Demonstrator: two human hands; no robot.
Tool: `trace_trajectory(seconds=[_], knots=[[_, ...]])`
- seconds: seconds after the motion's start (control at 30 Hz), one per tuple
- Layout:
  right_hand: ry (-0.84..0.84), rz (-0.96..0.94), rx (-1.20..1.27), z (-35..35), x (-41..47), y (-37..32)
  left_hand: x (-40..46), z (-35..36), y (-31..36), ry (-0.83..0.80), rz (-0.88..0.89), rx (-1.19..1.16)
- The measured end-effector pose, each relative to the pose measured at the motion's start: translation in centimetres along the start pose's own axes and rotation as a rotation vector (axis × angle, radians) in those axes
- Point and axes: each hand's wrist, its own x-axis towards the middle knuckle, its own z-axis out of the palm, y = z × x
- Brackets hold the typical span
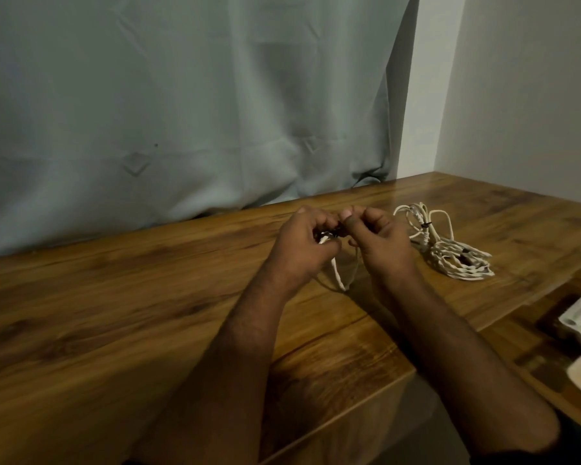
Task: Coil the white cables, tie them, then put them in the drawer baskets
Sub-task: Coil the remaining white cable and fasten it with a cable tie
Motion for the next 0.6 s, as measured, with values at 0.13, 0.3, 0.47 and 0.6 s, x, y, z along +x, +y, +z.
trace_trajectory(seconds=[0.13, 0.3, 0.47, 0.6], knots=[[0.091, 0.012, -0.024, 0.1, 0.0, 0.1, 0.2, 0.1, -0.3, 0.006, 0.052, 0.043], [0.058, -0.264, -0.345, 0.2, -0.3, 0.6, 0.7, -0.1, -0.8, 0.045, 0.036, 0.055], [0.040, -0.377, -0.559, 0.1, -0.2, 1.1, 0.3, -0.3, -0.2, 0.109, 0.082, 0.164], [0.063, -0.316, -0.564, 0.1, -0.1, 1.2, -0.2, -0.4, 0.2, 0.123, 0.098, 0.205]])
